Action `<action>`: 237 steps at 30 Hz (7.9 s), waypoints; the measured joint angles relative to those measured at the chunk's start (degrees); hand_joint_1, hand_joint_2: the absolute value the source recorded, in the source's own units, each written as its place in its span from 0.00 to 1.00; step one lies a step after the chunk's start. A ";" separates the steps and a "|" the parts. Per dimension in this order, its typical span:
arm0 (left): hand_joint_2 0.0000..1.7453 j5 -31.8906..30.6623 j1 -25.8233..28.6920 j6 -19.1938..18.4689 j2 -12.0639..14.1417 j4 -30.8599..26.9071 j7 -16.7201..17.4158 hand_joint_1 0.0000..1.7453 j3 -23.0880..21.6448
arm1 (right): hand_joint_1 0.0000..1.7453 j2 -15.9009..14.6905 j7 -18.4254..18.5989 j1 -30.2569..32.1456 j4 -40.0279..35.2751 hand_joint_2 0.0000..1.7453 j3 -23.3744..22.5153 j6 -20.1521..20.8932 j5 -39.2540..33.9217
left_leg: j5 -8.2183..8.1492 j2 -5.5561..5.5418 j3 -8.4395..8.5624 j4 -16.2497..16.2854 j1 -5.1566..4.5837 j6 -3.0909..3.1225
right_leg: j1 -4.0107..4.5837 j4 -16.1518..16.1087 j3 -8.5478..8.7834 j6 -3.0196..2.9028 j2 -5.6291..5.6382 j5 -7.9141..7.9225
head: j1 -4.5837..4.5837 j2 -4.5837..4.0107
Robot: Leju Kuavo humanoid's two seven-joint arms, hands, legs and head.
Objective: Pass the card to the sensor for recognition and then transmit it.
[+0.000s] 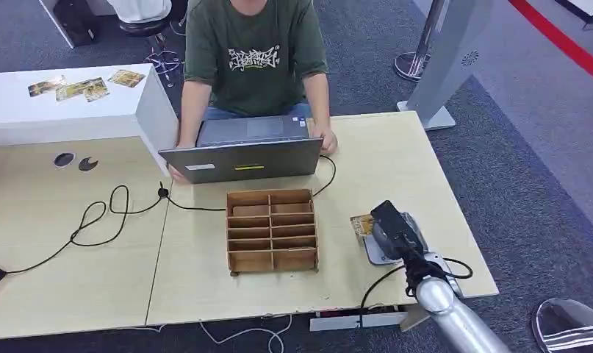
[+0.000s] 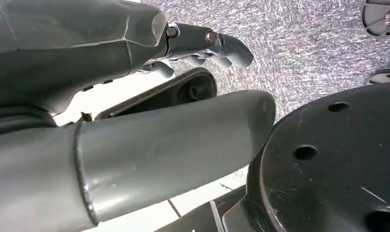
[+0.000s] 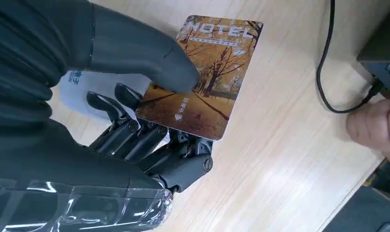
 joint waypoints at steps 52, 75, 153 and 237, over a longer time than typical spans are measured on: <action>0.00 -1.42 -0.02 0.00 0.04 0.00 0.22 0.00 1.99 | 1.00 -4.81 2.73 1.11 -0.77 1.00 -1.18 4.35 0.76 | 0.00 0.01 -0.01 0.00 0.00 0.00 | 0.00 0.00 0.00 0.00 0.00 0.00 | 0.02 0.00; 0.00 -2.29 -0.11 0.09 1.01 0.00 1.09 0.00 2.01 | 1.00 -3.10 2.64 -4.66 8.41 1.00 1.31 6.67 -0.11 | 0.00 0.01 0.04 0.00 0.00 0.00 | 0.00 0.00 0.03 0.00 0.00 0.01 | 0.00 0.00; 0.00 -2.29 -0.18 0.96 0.63 -0.42 0.68 0.00 2.99 | 1.00 -1.14 -4.50 -1.79 -4.75 1.00 0.33 -8.71 5.54 | 0.00 0.03 0.05 0.00 0.01 0.00 | 0.01 0.02 0.04 0.00 0.03 0.01 | 0.02 0.00; 0.00 -12.31 -4.22 2.25 4.94 -5.05 5.46 0.00 -1.77 | 1.00 22.38 11.15 -51.84 48.04 1.00 1.97 -26.27 44.13 | 0.18 0.03 0.07 0.00 0.01 -0.13 | 0.01 0.10 -0.05 -0.06 0.07 0.07 | 0.02 0.00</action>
